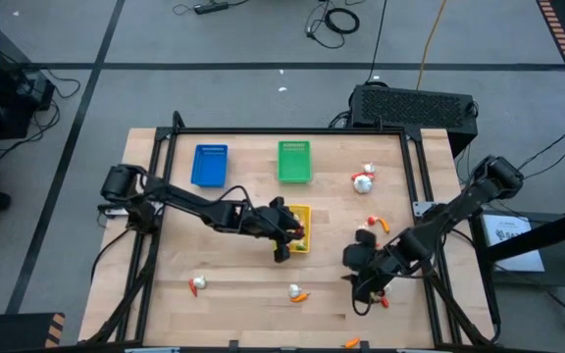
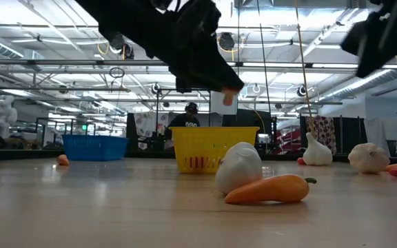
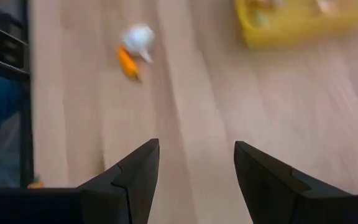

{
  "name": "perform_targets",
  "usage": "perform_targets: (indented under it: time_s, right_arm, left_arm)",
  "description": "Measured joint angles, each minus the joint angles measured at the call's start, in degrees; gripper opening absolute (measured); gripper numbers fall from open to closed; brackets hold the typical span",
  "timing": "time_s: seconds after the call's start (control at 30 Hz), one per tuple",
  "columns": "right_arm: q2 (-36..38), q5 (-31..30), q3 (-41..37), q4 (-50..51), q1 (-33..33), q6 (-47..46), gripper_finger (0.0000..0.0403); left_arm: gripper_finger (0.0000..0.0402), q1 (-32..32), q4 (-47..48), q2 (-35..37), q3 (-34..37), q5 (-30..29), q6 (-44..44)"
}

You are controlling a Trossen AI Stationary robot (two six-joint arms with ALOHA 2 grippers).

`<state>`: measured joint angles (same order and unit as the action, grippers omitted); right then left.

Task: Sort produce into baskets
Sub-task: Put the red mushroom into the yellow bin, then put the brown mushroom into the yellow bin

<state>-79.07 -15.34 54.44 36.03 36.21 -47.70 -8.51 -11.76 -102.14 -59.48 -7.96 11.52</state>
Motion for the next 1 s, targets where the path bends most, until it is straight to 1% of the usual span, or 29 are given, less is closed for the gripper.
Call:
perform_targets:
  time_s: [0.13, 0.23, 0.37, 0.43, 0.53, 0.63, 0.77, 0.93, 1.0]
  right_arm:
    - [1.63, 6.47, 0.23, 8.22, 0.25, -9.50, 0.0199]
    - [2.48, 9.90, 0.24, 11.50, 0.93, -15.42, 0.0199]
    - [2.54, 14.03, 0.24, 13.56, 2.19, -19.68, 0.0199]
    - [2.54, 14.57, 0.24, 14.18, 2.90, -21.32, 0.0199]
    - [2.54, 14.83, 0.24, 14.01, 3.71, -23.36, 0.0199]
    - [2.54, 14.70, 0.24, 14.03, 4.40, -24.56, 0.0199]
    - [2.54, 14.00, 0.24, 14.03, 5.14, -25.61, 0.0199]
    - [2.54, 13.95, 0.24, 14.03, 5.88, -26.62, 0.0199]
    - [2.54, 14.12, 0.24, 14.00, 6.36, -27.20, 0.0199]
  left_arm:
    - [0.0084, 0.13, 0.64, -1.47, 0.02, -2.90, -0.02]
    - [0.0085, 0.24, 0.65, -2.24, 0.02, -4.15, -0.89]
    - [0.0106, 0.20, 0.86, -2.59, 0.02, -4.22, -4.43]
    - [0.0124, 0.15, 0.67, -2.57, 0.02, -4.48, -4.50]
    - [0.0150, 0.20, 0.86, -2.57, 0.02, -6.67, -4.56]
    - [0.0166, 0.24, 0.81, -2.57, 0.02, -7.65, -5.02]
    - [0.0172, -0.14, -1.10, -2.57, 0.02, -7.04, -6.42]
    - [0.0173, -2.87, -11.06, -2.57, -0.25, -2.69, -8.75]
    - [0.0173, -4.37, -12.18, -3.06, -1.82, -2.58, -9.65]
